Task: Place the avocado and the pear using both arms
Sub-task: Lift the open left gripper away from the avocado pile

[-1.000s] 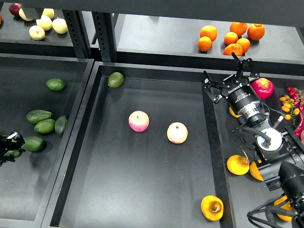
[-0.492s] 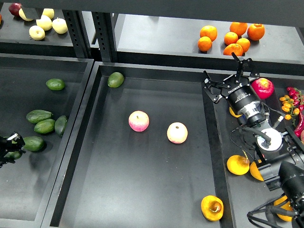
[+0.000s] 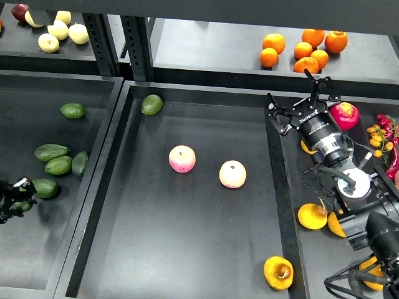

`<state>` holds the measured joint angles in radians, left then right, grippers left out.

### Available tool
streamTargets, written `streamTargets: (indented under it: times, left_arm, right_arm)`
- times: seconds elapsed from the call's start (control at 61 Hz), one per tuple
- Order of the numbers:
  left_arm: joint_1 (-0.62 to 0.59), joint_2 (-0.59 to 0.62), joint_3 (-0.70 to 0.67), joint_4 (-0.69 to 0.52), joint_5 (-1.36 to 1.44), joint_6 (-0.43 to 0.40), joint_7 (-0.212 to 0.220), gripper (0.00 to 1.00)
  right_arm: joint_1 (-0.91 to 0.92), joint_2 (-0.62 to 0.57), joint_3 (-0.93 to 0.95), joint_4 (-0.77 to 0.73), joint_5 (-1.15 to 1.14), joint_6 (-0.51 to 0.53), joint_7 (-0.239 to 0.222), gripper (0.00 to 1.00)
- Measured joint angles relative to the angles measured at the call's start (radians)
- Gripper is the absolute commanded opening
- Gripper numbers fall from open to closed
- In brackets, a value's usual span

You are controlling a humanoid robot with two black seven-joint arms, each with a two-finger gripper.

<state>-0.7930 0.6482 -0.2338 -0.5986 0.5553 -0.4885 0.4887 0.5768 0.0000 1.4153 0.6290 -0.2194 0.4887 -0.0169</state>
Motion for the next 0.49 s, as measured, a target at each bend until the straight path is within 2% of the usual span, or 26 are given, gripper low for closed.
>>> streamTargets:
  times: [0.492]
  left_arm:
    - [0.013,-0.014,-0.004,0.003,0.002,0.000,0.000,0.60]
  right_arm:
    - [-0.003,0.000,0.000,0.000,0.000,0.000,0.000,1.00]
